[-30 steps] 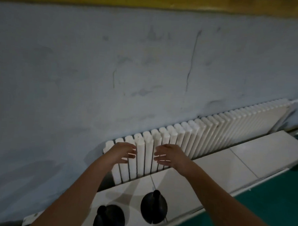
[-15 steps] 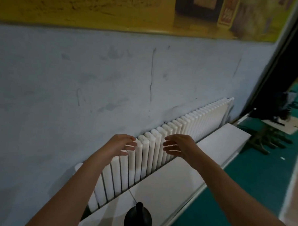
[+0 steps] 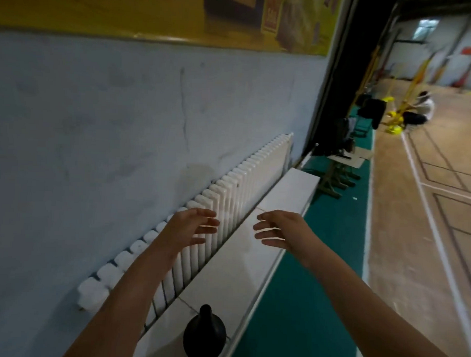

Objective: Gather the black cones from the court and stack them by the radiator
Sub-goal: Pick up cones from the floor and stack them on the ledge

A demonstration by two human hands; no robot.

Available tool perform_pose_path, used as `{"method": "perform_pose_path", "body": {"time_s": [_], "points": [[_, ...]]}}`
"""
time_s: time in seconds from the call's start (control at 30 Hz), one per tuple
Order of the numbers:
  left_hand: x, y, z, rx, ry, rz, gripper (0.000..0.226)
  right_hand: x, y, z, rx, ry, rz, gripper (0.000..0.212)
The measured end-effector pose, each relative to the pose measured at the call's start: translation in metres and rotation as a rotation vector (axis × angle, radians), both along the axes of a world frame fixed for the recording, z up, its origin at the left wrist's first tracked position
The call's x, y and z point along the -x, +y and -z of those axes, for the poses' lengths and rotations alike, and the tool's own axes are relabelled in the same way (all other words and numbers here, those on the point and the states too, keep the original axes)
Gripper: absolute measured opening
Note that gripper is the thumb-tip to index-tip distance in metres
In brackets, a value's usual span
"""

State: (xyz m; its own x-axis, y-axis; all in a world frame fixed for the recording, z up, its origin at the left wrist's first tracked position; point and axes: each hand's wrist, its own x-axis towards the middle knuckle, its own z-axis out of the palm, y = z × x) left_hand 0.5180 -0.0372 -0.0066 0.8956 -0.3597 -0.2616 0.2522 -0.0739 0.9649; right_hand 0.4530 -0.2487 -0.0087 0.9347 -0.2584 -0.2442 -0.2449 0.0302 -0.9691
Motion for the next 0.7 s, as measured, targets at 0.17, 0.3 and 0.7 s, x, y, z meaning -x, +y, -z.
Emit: {"method": "perform_pose_path", "body": {"time_s": [0.17,0.3,0.7], "points": [[0.019,-0.022,0.012,0.045,-0.007,0.103,0.021,0.044,-0.011,0.0,0.023,0.001,0.107,0.019],[0.032,-0.046,0.017,0.003,-0.031,0.232,0.02,0.08,-0.025,-0.002,0.024,-0.012,0.198,0.017],[0.116,-0.157,0.007,-0.021,-0.085,0.466,0.024,0.217,-0.089,-0.002,-0.022,-0.049,0.564,0.022]]}}
